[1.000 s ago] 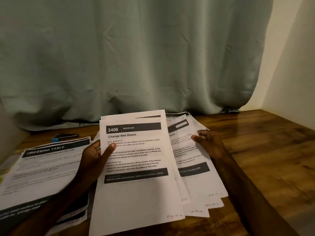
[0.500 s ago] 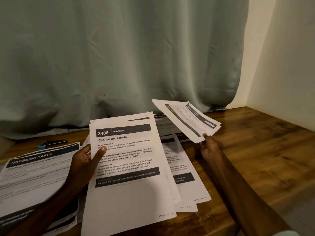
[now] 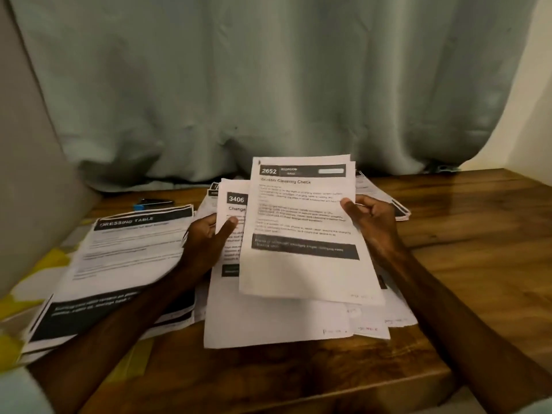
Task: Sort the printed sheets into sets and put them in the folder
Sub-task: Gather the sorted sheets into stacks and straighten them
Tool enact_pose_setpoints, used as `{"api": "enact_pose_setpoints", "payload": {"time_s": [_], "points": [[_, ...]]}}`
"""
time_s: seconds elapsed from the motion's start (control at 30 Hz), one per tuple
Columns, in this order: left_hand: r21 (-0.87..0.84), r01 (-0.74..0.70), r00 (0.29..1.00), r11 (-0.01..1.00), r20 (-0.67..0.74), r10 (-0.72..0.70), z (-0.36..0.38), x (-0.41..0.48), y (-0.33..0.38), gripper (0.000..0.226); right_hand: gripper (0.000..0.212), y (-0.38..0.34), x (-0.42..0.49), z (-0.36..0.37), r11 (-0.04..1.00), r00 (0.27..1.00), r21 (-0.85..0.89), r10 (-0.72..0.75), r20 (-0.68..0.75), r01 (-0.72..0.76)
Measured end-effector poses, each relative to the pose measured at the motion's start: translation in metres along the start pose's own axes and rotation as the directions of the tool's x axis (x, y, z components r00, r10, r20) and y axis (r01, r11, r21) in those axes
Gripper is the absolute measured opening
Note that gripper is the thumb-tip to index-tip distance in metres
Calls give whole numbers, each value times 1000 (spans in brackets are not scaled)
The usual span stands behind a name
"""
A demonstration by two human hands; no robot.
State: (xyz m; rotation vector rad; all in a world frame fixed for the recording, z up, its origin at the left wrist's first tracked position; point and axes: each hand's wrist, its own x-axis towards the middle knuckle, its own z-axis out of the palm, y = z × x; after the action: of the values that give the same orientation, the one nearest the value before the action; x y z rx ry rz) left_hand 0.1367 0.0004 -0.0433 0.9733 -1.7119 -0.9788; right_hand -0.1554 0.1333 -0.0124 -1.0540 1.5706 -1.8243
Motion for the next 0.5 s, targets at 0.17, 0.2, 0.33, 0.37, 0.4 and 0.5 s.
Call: {"api": "enact_pose_setpoints", "payload": {"time_s": [0.17,0.2,0.33,0.37,0.4,0.5], "points": [[18,25,1000,1000,1,-25,3,-1,4,30,16,8,-12,19,998,993,-45,-48,107,53],[-5,39,999,999,-6,-39,4,-2,6,30,14,10,-13,22,995,991,-71,-66,114,74],[-141,125,991,982,-28,-130,6,-3,10,25,41,21,-14,29,947,971,-243,-171,170,209],[-157,126,991,980,-30,-132,5,-3,10,28,45,23,-14,30,945,970,-254,-163,180,206],[-150,116,992,982,-36,-123,5,-4,11,32,47,25,-13,30,941,969,-264,-166,184,211],[-174,99,993,980,-52,-110,6,-7,13,38,49,28,-11,30,923,961,-291,-206,183,253]]}}
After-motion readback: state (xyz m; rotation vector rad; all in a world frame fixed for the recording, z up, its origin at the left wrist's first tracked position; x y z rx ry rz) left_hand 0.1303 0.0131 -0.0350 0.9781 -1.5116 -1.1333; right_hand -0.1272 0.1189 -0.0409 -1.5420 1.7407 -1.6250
